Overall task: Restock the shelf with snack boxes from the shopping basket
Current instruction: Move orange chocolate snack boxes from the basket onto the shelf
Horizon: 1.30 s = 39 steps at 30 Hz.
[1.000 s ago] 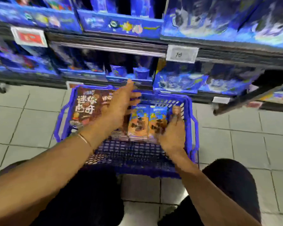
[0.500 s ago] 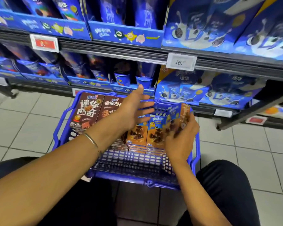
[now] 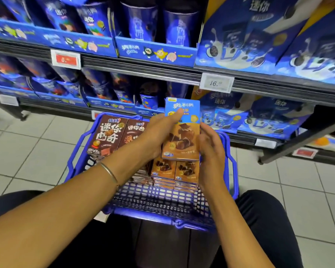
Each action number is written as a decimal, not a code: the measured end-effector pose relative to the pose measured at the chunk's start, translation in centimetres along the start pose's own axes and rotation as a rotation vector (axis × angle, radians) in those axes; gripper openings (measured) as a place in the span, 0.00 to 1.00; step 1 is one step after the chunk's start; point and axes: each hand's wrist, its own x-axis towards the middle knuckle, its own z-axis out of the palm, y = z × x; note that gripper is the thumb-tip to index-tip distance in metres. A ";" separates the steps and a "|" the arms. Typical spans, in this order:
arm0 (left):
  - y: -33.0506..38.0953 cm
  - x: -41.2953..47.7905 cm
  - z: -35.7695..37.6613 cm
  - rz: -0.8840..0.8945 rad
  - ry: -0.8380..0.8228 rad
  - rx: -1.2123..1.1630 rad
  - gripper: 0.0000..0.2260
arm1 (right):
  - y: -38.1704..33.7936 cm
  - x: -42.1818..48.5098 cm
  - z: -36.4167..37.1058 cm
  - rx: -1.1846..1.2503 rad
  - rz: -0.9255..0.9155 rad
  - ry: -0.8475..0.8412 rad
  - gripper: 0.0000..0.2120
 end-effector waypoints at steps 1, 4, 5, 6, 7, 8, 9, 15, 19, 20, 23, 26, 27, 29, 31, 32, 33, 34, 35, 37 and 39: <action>0.4 -0.1 -0.2 0.027 0.021 -0.004 0.13 | 0.5 0.5 -0.7 -0.050 0.006 0.012 0.13; 1.8 0.0 -1.1 0.055 0.086 0.018 0.13 | 3.6 2.0 -2.7 -0.381 0.165 0.168 0.15; 2.2 -0.1 -1.3 0.048 0.096 0.021 0.14 | 5.2 2.4 -3.5 -0.566 0.249 0.200 0.17; 2.5 -0.3 -1.5 0.040 0.101 0.011 0.15 | 6.7 2.6 -4.3 -0.731 0.337 0.205 0.20; 2.7 -0.5 -1.6 0.031 0.100 -0.001 0.16 | 8.1 2.6 -5.0 -0.853 0.409 0.187 0.24; 2.8 -0.8 -1.7 0.020 0.091 -0.012 0.17 | 9.3 2.6 -5.6 -0.927 0.469 0.152 0.27; 2.9 -1.1 -1.8 0.006 0.077 -0.020 0.19 | 10.3 2.5 -6.1 -0.964 0.521 0.109 0.28; 2.8 -2.0 -2.1 -0.025 0.060 -0.044 0.19 | 11.6 1.5 -6.5 -0.993 0.435 0.116 0.12; 2.8 -2.5 -2.0 -0.047 0.081 -0.085 0.21 | 10.7 0.6 -6.3 -1.031 0.432 0.185 0.13; 2.9 -2.6 -2.1 -0.059 0.079 -0.109 0.22 | 10.2 0.4 -6.2 -1.026 0.434 0.193 0.14; 3.0 -2.8 -2.2 -0.151 0.052 -0.229 0.28 | 8.3 0.2 -5.6 -0.916 0.369 0.222 0.09; 3.1 -2.6 -2.3 -0.152 0.051 -0.268 0.29 | 5.3 -0.3 -3.9 -0.653 0.285 0.206 0.08; 3.2 -2.5 -2.4 -0.134 0.060 -0.258 0.27 | 4.1 -0.5 -3.2 -0.572 0.260 0.191 0.10; 3.5 -2.4 -2.5 -0.100 0.080 -0.226 0.26 | 1.7 -0.6 -1.9 -0.455 0.186 0.175 0.13; 4.0 -2.3 -2.8 -0.066 0.097 -0.196 0.25 | -0.8 -0.4 -0.7 -0.377 0.106 0.220 0.14; 4.2 -2.4 -3.0 -0.045 0.108 -0.182 0.25 | -2.0 -0.3 -0.1 -0.332 0.084 0.249 0.14; 4.5 -2.4 -3.3 -0.024 0.120 -0.160 0.24 | -3.1 -0.2 0.4 -0.279 0.075 0.272 0.13; 4.7 -2.5 -3.4 -0.006 0.132 -0.134 0.23 | -4.0 -0.2 0.7 -0.227 0.075 0.282 0.13; 4.8 -2.5 -3.6 0.007 0.142 -0.108 0.23 | -4.8 -0.2 1.0 -0.181 0.076 0.279 0.13; 5.0 -2.6 -3.6 0.027 0.150 -0.073 0.23 | -6.1 -0.3 1.6 -0.113 0.070 0.232 0.13; 5.1 -2.8 -3.3 0.036 0.133 -0.068 0.24 | -6.6 -0.5 2.5 -0.120 0.057 0.162 0.14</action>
